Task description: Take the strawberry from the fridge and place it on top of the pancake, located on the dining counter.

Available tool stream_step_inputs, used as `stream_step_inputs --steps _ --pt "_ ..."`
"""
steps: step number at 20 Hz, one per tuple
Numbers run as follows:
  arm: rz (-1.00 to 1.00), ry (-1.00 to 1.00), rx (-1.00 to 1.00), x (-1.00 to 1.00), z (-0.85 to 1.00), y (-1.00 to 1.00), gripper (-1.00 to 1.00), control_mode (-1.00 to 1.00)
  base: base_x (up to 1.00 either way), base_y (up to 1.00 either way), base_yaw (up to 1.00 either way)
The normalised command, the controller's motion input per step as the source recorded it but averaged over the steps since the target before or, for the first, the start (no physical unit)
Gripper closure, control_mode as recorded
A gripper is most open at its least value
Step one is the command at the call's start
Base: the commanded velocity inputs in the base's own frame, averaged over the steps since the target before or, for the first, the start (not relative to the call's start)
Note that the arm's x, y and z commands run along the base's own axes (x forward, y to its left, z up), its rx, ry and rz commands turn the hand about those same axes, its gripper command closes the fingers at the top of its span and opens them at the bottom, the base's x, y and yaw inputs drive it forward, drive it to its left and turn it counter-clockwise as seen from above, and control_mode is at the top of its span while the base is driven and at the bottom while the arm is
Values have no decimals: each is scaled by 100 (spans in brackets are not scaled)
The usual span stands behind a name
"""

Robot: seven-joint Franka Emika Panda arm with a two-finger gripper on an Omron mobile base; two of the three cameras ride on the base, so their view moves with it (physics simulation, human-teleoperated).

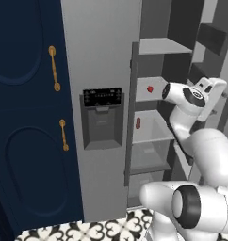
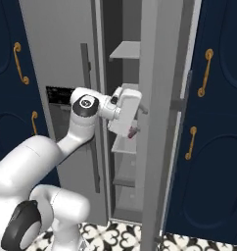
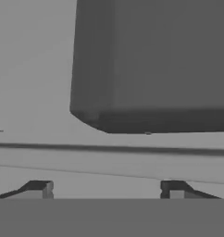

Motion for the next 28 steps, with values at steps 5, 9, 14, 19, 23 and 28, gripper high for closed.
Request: stream_step_inputs --steps 5,9,14,19,23,28 --pt "-9 12 -1 0 0 -92 -100 -100 0 0 0" --pt "0 11 0 -3 16 -16 -100 -100 0 0 0" --pt "2 4 6 -15 23 82 -100 -100 0 0 0" --pt "-3 0 61 4 -31 100 -100 -100 0 0 0" --pt "-8 -2 88 18 -71 98 -100 -100 0 0 0" --pt "-18 -17 99 42 -62 52 -100 -100 0 0 0"
